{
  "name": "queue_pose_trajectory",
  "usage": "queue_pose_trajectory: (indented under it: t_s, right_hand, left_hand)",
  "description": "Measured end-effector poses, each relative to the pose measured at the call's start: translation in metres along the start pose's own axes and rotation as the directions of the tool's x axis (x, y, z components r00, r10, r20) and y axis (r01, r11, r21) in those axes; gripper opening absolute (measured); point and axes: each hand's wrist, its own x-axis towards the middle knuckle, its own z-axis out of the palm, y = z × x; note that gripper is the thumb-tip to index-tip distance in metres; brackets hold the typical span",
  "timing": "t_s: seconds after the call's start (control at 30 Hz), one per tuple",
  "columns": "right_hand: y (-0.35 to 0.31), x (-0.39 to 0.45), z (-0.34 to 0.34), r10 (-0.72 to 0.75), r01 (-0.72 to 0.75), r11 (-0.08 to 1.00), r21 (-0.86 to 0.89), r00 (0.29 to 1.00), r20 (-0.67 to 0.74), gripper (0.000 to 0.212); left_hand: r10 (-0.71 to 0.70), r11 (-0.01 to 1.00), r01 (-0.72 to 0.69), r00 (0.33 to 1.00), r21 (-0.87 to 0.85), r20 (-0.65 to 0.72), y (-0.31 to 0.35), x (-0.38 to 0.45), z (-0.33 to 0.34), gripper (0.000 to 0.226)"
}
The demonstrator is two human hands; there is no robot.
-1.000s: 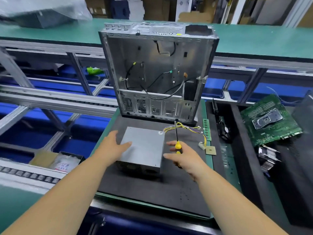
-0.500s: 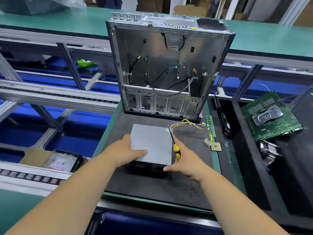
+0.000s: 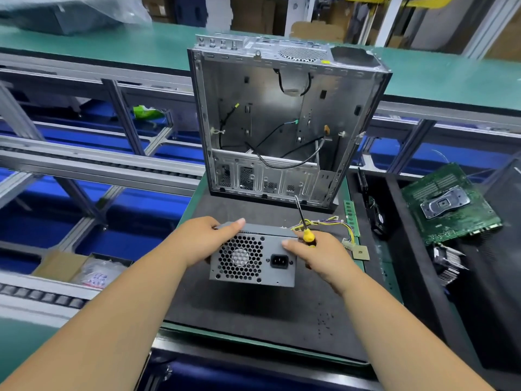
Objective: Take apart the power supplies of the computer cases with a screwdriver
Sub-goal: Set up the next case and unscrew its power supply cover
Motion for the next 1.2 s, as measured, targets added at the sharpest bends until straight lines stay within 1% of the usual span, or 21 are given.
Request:
queue_pose_trajectory:
  t_s: [0.03, 0.1, 0.13, 0.2, 0.27, 0.33, 0.43, 0.5, 0.57, 0.6, 0.67, 0.73, 0.77, 0.83, 0.93, 1.0, 1.1, 1.2]
  right_hand:
    - [-0.002, 0.003, 0.000, 0.016, -0.017, 1.000, -0.016, 1.000, -0.014, 0.036]
    - [-0.006, 0.010, -0.002, 0.063, -0.065, 0.997, -0.042, 0.997, -0.052, 0.049]
    - [-0.008, 0.015, -0.003, 0.089, -0.092, 0.994, -0.050, 0.994, -0.065, 0.053]
    - [-0.013, 0.023, -0.004, 0.136, -0.142, 0.988, -0.063, 0.987, -0.085, 0.053]
    - [-0.017, 0.031, -0.004, 0.190, -0.196, 0.979, -0.064, 0.978, -0.086, 0.054]
    - [-0.021, 0.037, -0.005, 0.218, -0.223, 0.972, -0.069, 0.973, -0.072, 0.057]
    - [-0.024, 0.042, -0.006, 0.223, -0.224, 0.974, -0.016, 0.973, -0.054, 0.062]
    - [-0.024, 0.046, -0.007, 0.241, -0.240, 0.970, 0.023, 0.969, -0.046, 0.059]
    - [-0.022, 0.049, -0.007, 0.270, -0.266, 0.960, 0.085, 0.962, -0.037, 0.045]
    - [-0.021, 0.050, -0.006, 0.279, -0.272, 0.954, 0.126, 0.960, -0.037, 0.040]
    - [-0.021, 0.051, -0.007, 0.254, -0.244, 0.952, 0.183, 0.967, -0.033, 0.035]
    - [-0.025, 0.053, -0.008, 0.184, -0.174, 0.959, 0.225, 0.983, -0.025, 0.030]
    - [-0.026, 0.055, -0.009, 0.156, -0.144, 0.960, 0.241, 0.987, -0.030, 0.029]
    - [-0.028, 0.057, -0.011, 0.139, -0.124, 0.967, 0.222, 0.989, -0.051, 0.041]
    - [-0.027, 0.057, -0.010, 0.152, -0.148, 0.965, 0.216, 0.988, -0.001, 0.053]
    - [-0.023, 0.057, -0.011, 0.168, -0.173, 0.966, 0.194, 0.985, 0.042, 0.058]
    - [-0.017, 0.051, -0.009, 0.185, -0.195, 0.969, 0.153, 0.980, 0.079, 0.066]
    - [-0.007, 0.041, -0.002, 0.220, -0.231, 0.967, 0.110, 0.970, 0.100, 0.065]
  left_hand:
    - [-0.002, 1.000, 0.002, 1.000, -0.013, -0.014, 0.001, 0.001, -0.002, 0.097]
    - [-0.010, 1.000, 0.008, 0.998, -0.021, -0.060, 0.003, 0.005, -0.002, 0.092]
    - [-0.016, 1.000, 0.014, 0.997, -0.021, -0.082, 0.005, 0.007, -0.001, 0.086]
    - [-0.030, 0.999, 0.027, 0.995, -0.030, -0.098, 0.008, 0.013, 0.001, 0.073]
    - [-0.058, 0.995, 0.053, 0.996, -0.079, -0.068, 0.009, 0.019, 0.003, 0.070]
    - [-0.062, 0.988, 0.058, 0.998, -0.145, -0.024, 0.009, 0.023, 0.004, 0.073]
    - [0.009, 0.978, -0.006, 1.000, -0.210, 0.014, 0.006, 0.029, 0.006, 0.071]
    - [0.031, 0.981, -0.018, 0.998, -0.195, 0.060, 0.006, 0.033, 0.004, 0.072]
    - [0.031, 0.991, -0.019, 0.995, -0.129, 0.091, 0.007, 0.037, 0.001, 0.071]
    - [0.038, 0.997, -0.033, 0.997, -0.068, 0.074, 0.009, 0.038, -0.001, 0.069]
    - [0.089, 0.995, -0.088, 0.996, 0.035, -0.015, 0.011, 0.041, -0.006, 0.061]
    - [0.162, 0.987, -0.161, 0.983, 0.018, -0.090, 0.010, 0.043, -0.009, 0.051]
    - [0.197, 0.980, -0.200, 0.974, -0.007, -0.113, 0.009, 0.044, -0.010, 0.053]
    - [0.258, 0.960, -0.270, 0.956, -0.071, -0.143, 0.005, 0.047, -0.007, 0.062]
    - [0.304, 0.930, -0.327, 0.941, -0.169, -0.147, -0.005, 0.049, 0.005, 0.060]
    - [0.323, 0.919, -0.342, 0.938, -0.198, -0.123, -0.013, 0.050, 0.015, 0.062]
    - [0.311, 0.918, -0.314, 0.949, -0.240, -0.054, -0.025, 0.049, 0.024, 0.069]
    - [0.319, 0.938, -0.308, 0.946, -0.159, 0.051, -0.034, 0.042, 0.032, 0.082]
